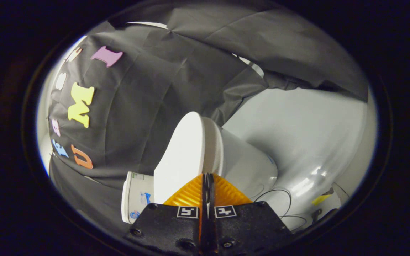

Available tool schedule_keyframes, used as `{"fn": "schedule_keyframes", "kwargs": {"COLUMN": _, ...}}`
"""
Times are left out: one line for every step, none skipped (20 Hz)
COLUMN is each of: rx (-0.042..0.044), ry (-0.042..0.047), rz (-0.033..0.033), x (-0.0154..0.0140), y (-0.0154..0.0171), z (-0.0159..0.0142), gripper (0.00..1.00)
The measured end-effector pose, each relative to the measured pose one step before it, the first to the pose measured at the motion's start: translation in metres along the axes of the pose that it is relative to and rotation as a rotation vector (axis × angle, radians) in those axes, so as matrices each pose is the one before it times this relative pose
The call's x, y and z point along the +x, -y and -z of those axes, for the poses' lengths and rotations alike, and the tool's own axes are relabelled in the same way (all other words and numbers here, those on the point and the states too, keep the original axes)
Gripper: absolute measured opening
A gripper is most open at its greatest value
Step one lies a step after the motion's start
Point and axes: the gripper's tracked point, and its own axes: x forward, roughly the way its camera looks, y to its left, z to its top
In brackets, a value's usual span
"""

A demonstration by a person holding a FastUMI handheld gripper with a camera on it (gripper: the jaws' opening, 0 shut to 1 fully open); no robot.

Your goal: Open the toilet lid.

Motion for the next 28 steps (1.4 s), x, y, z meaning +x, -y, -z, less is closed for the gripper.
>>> {"fn": "schedule_keyframes", "kwargs": {"rx": -0.00986, "ry": 0.01164, "rz": 0.00159, "x": -0.00339, "y": -0.00560, "z": -0.00172, "gripper": 0.04}}
{"fn": "schedule_keyframes", "kwargs": {"rx": -0.00904, "ry": 0.00611, "rz": -0.00037, "x": -0.00346, "y": -0.00386, "z": -0.00090, "gripper": 0.04}}
{"fn": "schedule_keyframes", "kwargs": {"rx": -0.00786, "ry": 0.00608, "rz": 0.00435, "x": -0.00174, "y": -0.00551, "z": -0.00029, "gripper": 0.04}}
{"fn": "schedule_keyframes", "kwargs": {"rx": -0.00575, "ry": 0.00771, "rz": 0.00315, "x": -0.00317, "y": -0.00649, "z": -0.00014, "gripper": 0.04}}
{"fn": "schedule_keyframes", "kwargs": {"rx": -0.01035, "ry": 0.00839, "rz": 0.00626, "x": -0.00254, "y": -0.00437, "z": -0.00114, "gripper": 0.04}}
{"fn": "schedule_keyframes", "kwargs": {"rx": -0.00895, "ry": 0.00899, "rz": 0.00884, "x": -0.00228, "y": -0.00526, "z": -0.00158, "gripper": 0.04}}
{"fn": "schedule_keyframes", "kwargs": {"rx": -0.02035, "ry": 0.01766, "rz": 0.00126, "x": -0.00267, "y": -0.00733, "z": -0.00208, "gripper": 0.04}}
{"fn": "schedule_keyframes", "kwargs": {"rx": -0.03042, "ry": 0.01139, "rz": 0.00675, "x": -0.00410, "y": -0.00633, "z": 0.00015, "gripper": 0.04}}
{"fn": "schedule_keyframes", "kwargs": {"rx": -0.03385, "ry": 0.01309, "rz": 0.00546, "x": -0.00423, "y": -0.00685, "z": -0.00168, "gripper": 0.04}}
{"fn": "schedule_keyframes", "kwargs": {"rx": -0.02988, "ry": 0.01268, "rz": 0.00419, "x": -0.00295, "y": -0.00893, "z": -0.00206, "gripper": 0.04}}
{"fn": "schedule_keyframes", "kwargs": {"rx": -0.02309, "ry": 0.01263, "rz": 0.00005, "x": -0.00321, "y": -0.00827, "z": -0.00380, "gripper": 0.04}}
{"fn": "schedule_keyframes", "kwargs": {"rx": -0.01621, "ry": 0.01256, "rz": -0.00285, "x": -0.00390, "y": -0.00877, "z": -0.00288, "gripper": 0.04}}
{"fn": "schedule_keyframes", "kwargs": {"rx": -0.01221, "ry": 0.00938, "rz": -0.00153, "x": -0.00289, "y": -0.00633, "z": -0.00097, "gripper": 0.04}}
{"fn": "schedule_keyframes", "kwargs": {"rx": -0.00676, "ry": 0.00737, "rz": -0.00309, "x": -0.00240, "y": -0.00780, "z": -0.00057, "gripper": 0.04}}
{"fn": "schedule_keyframes", "kwargs": {"rx": -0.00443, "ry": 0.00829, "rz": -0.00390, "x": -0.00189, "y": -0.00691, "z": -0.00186, "gripper": 0.04}}
{"fn": "schedule_keyframes", "kwargs": {"rx": -0.00490, "ry": 0.00818, "rz": -0.00378, "x": -0.00283, "y": -0.00679, "z": -0.00122, "gripper": 0.04}}
{"fn": "schedule_keyframes", "kwargs": {"rx": -0.01227, "ry": 0.00697, "rz": -0.00469, "x": -0.00230, "y": -0.00634, "z": -0.00183, "gripper": 0.04}}
{"fn": "schedule_keyframes", "kwargs": {"rx": -0.01360, "ry": 0.00691, "rz": -0.00260, "x": -0.00175, "y": -0.00703, "z": 0.00004, "gripper": 0.04}}
{"fn": "schedule_keyframes", "kwargs": {"rx": -0.01349, "ry": 0.00807, "rz": -0.00149, "x": -0.00148, "y": -0.00704, "z": -0.00259, "gripper": 0.04}}
{"fn": "schedule_keyframes", "kwargs": {"rx": -0.01327, "ry": 0.00605, "rz": -0.00004, "x": -0.00153, "y": -0.00731, "z": -0.00143, "gripper": 0.04}}
{"fn": "schedule_keyframes", "kwargs": {"rx": -0.01609, "ry": 0.00610, "rz": 0.00180, "x": -0.00108, "y": -0.00561, "z": -0.00176, "gripper": 0.04}}
{"fn": "schedule_keyframes", "kwargs": {"rx": -0.01357, "ry": 0.00500, "rz": 0.00117, "x": -0.00192, "y": -0.00559, "z": -0.00106, "gripper": 0.04}}
{"fn": "schedule_keyframes", "kwargs": {"rx": -0.01469, "ry": 0.00619, "rz": 0.00322, "x": -0.00003, "y": -0.00559, "z": -0.00218, "gripper": 0.04}}
{"fn": "schedule_keyframes", "kwargs": {"rx": -0.01509, "ry": 0.00616, "rz": 0.00415, "x": -0.00033, "y": -0.00518, "z": -0.00086, "gripper": 0.04}}
{"fn": "schedule_keyframes", "kwargs": {"rx": -0.01557, "ry": 0.00604, "rz": 0.00692, "x": 0.00030, "y": -0.00385, "z": -0.00172, "gripper": 0.04}}
{"fn": "schedule_keyframes", "kwargs": {"rx": -0.01306, "ry": 0.00531, "rz": 0.00806, "x": -0.00077, "y": -0.00391, "z": -0.00044, "gripper": 0.04}}
{"fn": "schedule_keyframes", "kwargs": {"rx": -0.01034, "ry": 0.00183, "rz": 0.00542, "x": -0.00141, "y": -0.00364, "z": -0.00168, "gripper": 0.04}}
{"fn": "schedule_keyframes", "kwargs": {"rx": -0.00629, "ry": 0.00259, "rz": 0.00022, "x": -0.00175, "y": -0.00316, "z": -0.00070, "gripper": 0.04}}
